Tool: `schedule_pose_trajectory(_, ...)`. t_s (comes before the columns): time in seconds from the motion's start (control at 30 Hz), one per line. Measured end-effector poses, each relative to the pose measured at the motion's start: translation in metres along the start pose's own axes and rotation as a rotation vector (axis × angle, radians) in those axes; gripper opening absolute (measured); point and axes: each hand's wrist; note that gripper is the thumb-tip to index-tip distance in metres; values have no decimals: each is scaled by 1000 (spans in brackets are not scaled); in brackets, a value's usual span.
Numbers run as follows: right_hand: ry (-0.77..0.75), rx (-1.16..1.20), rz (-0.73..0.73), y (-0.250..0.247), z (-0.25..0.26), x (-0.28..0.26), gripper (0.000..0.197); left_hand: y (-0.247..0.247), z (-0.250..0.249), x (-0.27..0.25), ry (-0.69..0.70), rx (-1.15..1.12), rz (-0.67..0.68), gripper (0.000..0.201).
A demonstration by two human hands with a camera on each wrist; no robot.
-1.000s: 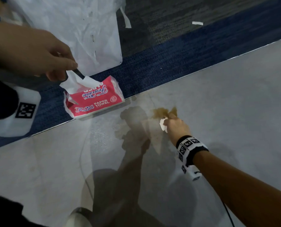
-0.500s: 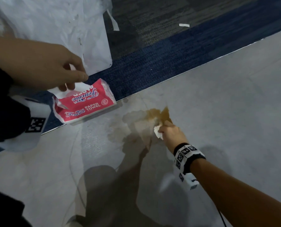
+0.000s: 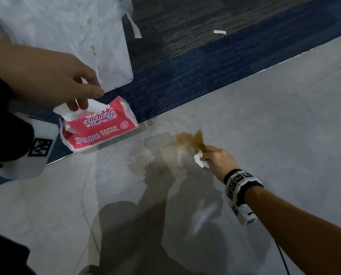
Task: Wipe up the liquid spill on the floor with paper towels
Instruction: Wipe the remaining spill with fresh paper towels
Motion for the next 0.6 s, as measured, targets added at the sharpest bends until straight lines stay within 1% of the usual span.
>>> schedule_pose_trajectory(0.07,-9,93,-70,-3,-7,4,23,0,-2,2,9,-5,0,17)
schedule_pose_trajectory(0.13,28,190,-142,-7,-11,12,23,0,-3,3,10,-16,4,17)
schedule_pose_trajectory(0.27,238,448,-241,-23,-9,41,23,0,-8,6,19,-38,-9,21)
schedule_pose_trajectory(0.33,281,509,-273,-29,-6,55,17,-1,-7,7,20,-48,-12,22)
schedule_pose_trajectory(0.4,294,495,-253,-31,-3,66,11,0,-4,7,19,-27,3,21)
schedule_pose_trajectory(0.47,297,429,-222,-30,-1,74,10,-1,-1,7,13,-8,10,20)
schedule_pose_trajectory(0.6,314,335,-209,-27,-6,85,10,0,1,5,18,-41,-19,18)
Point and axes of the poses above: each hand's wrist, its own x-axis towards the middle knuckle, its own y-axis out of the palm, z = x × y, and after that the axes turned 4 degrees about y, right-handed
